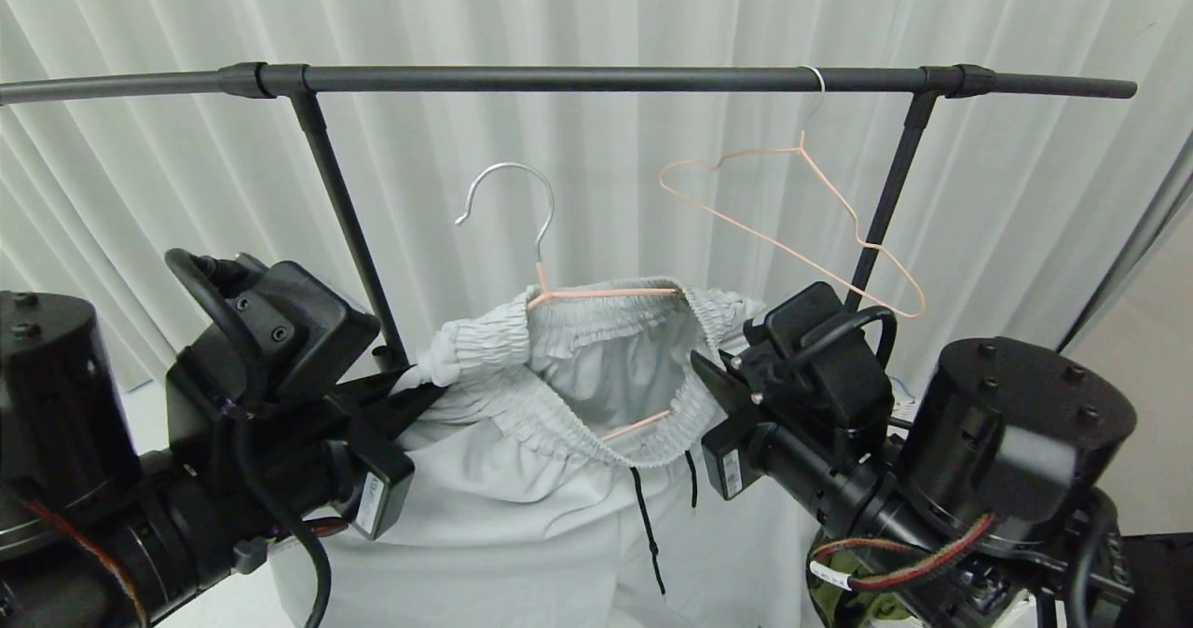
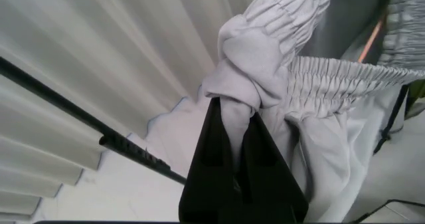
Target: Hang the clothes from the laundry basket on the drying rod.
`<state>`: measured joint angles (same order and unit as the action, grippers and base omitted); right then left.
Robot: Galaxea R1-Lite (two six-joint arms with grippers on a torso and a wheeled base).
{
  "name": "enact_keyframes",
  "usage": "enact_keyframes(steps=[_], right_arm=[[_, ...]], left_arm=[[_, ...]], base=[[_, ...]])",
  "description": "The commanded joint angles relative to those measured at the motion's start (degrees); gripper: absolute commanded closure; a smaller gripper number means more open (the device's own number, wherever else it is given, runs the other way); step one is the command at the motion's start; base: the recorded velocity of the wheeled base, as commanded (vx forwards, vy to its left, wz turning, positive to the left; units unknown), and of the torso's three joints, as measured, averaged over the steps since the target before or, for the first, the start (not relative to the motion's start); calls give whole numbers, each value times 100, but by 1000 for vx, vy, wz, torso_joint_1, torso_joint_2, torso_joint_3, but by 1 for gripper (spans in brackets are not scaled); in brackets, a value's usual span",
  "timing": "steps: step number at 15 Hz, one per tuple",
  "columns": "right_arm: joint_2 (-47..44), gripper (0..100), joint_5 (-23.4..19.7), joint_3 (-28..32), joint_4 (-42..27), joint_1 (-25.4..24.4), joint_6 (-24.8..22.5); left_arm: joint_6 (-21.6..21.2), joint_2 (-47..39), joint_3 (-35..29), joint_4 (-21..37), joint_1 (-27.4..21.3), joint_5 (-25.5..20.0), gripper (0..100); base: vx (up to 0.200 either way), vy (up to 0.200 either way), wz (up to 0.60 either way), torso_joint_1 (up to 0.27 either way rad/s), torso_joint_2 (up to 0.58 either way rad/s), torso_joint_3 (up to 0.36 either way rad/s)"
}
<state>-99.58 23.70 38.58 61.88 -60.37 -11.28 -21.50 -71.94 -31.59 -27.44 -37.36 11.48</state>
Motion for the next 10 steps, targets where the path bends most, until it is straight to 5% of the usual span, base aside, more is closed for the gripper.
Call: enact_keyframes(steps=[1, 6, 10], right_arm=[[0, 0, -6, -9, 0, -142, 3], [141, 0, -58, -290, 0, -265, -15], [985, 0, -665, -1090, -203, 113, -129]], left_arm=[[-12, -101, 3, -86, -25, 38, 100], [-170, -110, -58, -332, -25, 38, 100], [-548, -136, 12, -543, -34, -23, 100]], base=[[0, 0, 0, 0, 0, 0], [0, 0, 0, 0, 0, 0], [0, 0, 0, 0, 0, 0]])
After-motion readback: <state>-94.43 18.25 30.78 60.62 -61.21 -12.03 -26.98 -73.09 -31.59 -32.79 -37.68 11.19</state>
